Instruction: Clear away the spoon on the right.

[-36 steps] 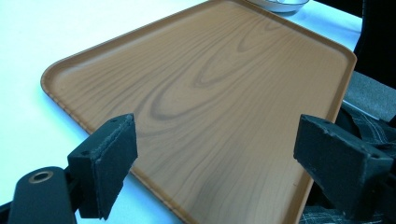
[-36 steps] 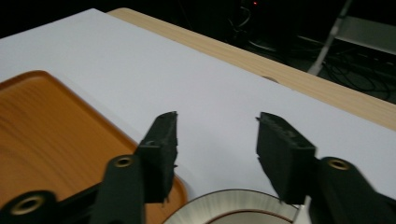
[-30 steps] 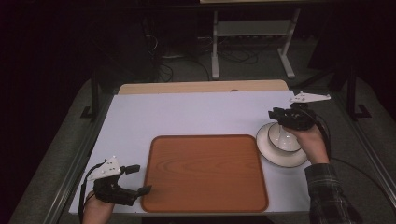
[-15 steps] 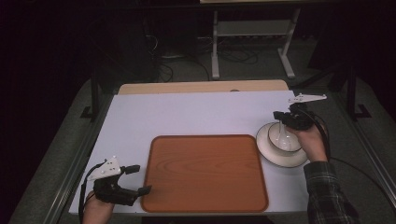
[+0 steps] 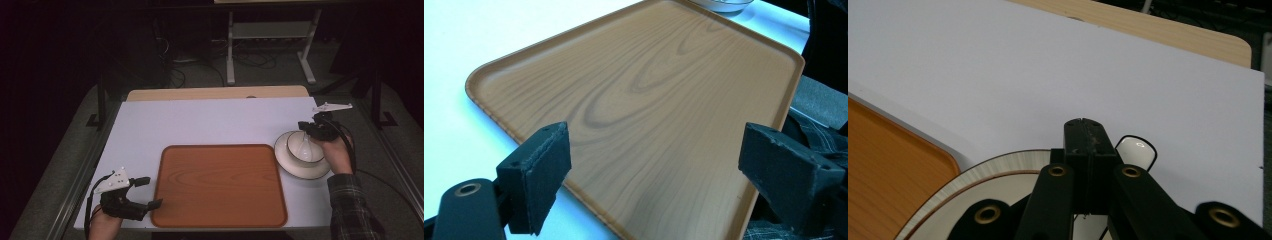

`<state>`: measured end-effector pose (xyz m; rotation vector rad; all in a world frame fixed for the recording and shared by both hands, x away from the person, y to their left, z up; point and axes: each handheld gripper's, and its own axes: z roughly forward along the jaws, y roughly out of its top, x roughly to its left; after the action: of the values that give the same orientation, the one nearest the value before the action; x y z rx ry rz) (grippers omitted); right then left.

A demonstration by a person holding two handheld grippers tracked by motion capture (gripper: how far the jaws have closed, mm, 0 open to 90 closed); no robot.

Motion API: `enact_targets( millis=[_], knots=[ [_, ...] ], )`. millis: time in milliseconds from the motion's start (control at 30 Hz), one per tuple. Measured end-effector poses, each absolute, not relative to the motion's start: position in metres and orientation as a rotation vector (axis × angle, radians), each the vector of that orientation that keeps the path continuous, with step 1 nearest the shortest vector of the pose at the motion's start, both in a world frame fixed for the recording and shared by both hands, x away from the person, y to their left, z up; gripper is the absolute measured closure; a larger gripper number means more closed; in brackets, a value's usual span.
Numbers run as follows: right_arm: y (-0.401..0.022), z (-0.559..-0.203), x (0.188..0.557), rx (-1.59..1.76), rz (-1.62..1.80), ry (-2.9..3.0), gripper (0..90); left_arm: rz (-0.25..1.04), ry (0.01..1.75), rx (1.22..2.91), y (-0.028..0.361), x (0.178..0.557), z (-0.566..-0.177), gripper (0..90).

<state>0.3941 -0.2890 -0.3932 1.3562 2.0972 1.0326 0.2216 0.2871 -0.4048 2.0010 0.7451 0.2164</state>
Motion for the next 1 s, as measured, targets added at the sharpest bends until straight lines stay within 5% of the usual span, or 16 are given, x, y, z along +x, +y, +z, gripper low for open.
enact_targets(
  millis=[1000],
  knots=[
    [-0.324, -0.392, 0.362, 1.468, 0.975, 1.984, 89.8, 0.231, 0.736, 1.989, 0.286, 0.226, -0.404, 13.0]
  ],
)
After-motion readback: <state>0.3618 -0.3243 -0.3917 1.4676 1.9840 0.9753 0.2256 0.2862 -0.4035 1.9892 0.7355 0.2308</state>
